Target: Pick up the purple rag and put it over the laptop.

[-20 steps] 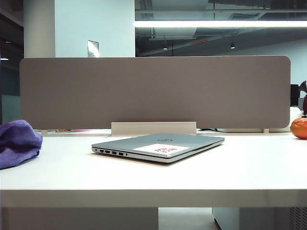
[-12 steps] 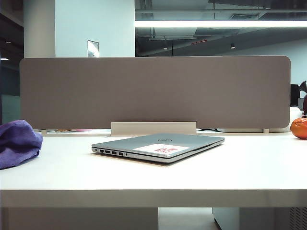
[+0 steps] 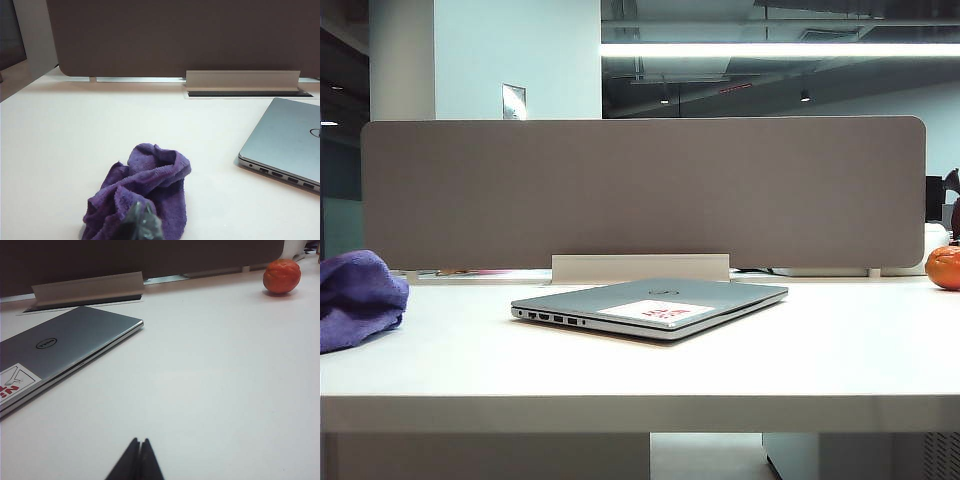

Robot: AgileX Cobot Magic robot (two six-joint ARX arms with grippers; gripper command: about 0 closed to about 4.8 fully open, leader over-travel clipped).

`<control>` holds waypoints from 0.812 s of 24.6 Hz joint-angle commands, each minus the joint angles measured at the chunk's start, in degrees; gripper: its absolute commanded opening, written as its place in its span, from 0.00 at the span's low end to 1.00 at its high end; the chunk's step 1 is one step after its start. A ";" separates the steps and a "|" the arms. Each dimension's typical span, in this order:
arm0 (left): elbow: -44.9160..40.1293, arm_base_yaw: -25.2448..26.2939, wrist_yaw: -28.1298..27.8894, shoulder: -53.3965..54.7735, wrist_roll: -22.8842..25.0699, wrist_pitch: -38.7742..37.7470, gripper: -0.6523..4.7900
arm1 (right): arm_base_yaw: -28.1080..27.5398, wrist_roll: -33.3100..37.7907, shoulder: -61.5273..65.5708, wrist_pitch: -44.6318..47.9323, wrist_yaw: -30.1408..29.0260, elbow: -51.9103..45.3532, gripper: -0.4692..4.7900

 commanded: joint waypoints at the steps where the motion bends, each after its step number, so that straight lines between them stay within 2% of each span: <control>1: 0.20 -0.04 0.33 0.07 0.00 0.52 0.11 | 0.02 -0.02 -0.13 0.72 0.15 -0.28 0.13; 4: 0.20 -0.04 0.31 0.07 0.00 0.50 0.11 | 0.04 2.51 -0.13 0.87 -0.48 -0.28 0.13; 6: 0.20 -0.04 0.31 0.07 0.02 0.57 0.11 | 0.04 5.77 -0.13 0.87 -4.33 -0.28 0.13; 10: 0.20 -0.04 -0.33 0.07 0.02 0.55 0.11 | 0.04 6.82 -0.13 1.09 -16.04 -0.28 0.13; 12: 0.20 -0.04 -0.33 0.07 0.04 0.55 0.11 | 0.04 6.80 -0.13 1.11 -19.71 -0.28 0.13; 16: 0.20 -0.04 -0.33 0.07 0.04 0.55 0.11 | 0.04 6.84 -0.13 1.09 -34.64 -0.28 0.13; 18: 0.20 -0.04 -0.33 0.07 0.07 0.55 0.11 | 0.04 6.82 -0.13 1.11 -40.19 -0.28 0.13; 20: 0.20 -0.04 -0.33 0.07 0.04 0.55 0.11 | 0.04 6.84 -0.13 1.09 -43.23 -0.28 0.13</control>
